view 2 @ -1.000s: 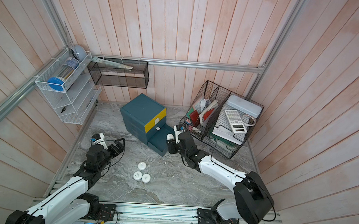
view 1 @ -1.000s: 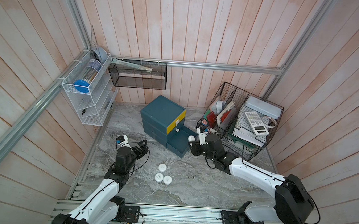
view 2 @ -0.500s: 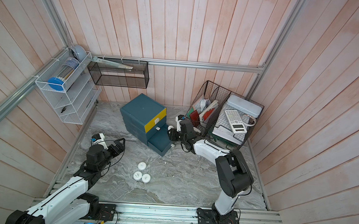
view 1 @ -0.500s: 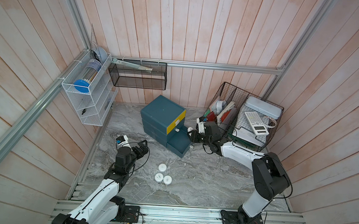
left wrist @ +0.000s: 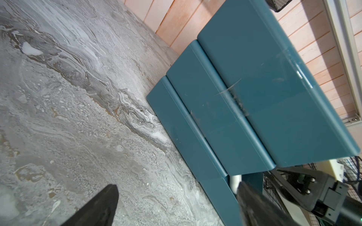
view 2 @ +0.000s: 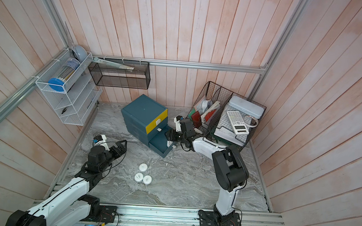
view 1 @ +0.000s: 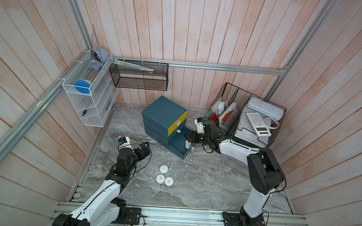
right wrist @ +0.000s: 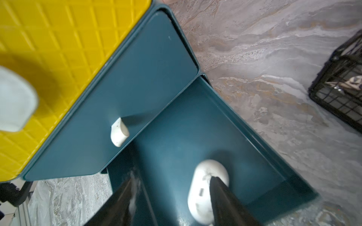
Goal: Put the bluetooth earphones in the drawer according to color
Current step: Pick up the Bluetooth earphone from the center of the board.
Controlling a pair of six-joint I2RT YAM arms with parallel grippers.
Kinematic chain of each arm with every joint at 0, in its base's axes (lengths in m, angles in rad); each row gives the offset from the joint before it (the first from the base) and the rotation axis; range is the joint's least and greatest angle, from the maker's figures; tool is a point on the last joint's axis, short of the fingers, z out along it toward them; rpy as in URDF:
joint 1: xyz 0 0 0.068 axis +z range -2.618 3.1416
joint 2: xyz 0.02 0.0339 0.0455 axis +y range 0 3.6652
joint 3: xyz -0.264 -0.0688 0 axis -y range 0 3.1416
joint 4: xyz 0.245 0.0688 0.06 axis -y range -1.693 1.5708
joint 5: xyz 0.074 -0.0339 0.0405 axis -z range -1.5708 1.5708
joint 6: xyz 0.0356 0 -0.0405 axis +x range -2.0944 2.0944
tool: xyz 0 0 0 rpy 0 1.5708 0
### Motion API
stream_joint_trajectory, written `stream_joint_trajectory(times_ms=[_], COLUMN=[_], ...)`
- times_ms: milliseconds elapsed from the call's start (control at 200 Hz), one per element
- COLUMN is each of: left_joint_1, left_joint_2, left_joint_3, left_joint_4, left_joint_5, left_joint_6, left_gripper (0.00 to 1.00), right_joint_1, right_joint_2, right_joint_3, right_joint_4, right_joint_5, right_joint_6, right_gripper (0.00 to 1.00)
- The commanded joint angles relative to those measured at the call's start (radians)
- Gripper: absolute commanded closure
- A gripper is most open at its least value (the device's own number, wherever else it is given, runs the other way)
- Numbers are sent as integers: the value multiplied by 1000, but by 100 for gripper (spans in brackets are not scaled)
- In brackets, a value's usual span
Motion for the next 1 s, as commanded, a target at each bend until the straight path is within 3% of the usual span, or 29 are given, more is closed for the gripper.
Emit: stream_joint_trajectory(times_ms=[0, 225, 425, 705, 995], left_joint_1=[-4, -98, -312, -543, -641], left_joint_2=[15, 85, 131, 248, 444], left_joint_3=[17, 58, 140, 273, 370], left_joint_4=[11, -56, -209, -471, -606], left_joint_5=[29, 1, -172, -389, -471], left_joint_6=[6, -12, -28, -36, -48], left_gripper=[0, 0, 0, 1, 12], right_joint_1=[-8, -26, -35, -38, -41], right_joint_2=[-106, -318, -504, -662, -772], right_joint_3=[-46, -219, -402, -583, -685], right_joint_4=[0, 1, 35, 108, 211], right_joint_5=[-20, -8, 54, 374, 446], right_joint_6=[-21, -63, -105, -12, 15], right_gripper=[33, 18, 2, 2, 2])
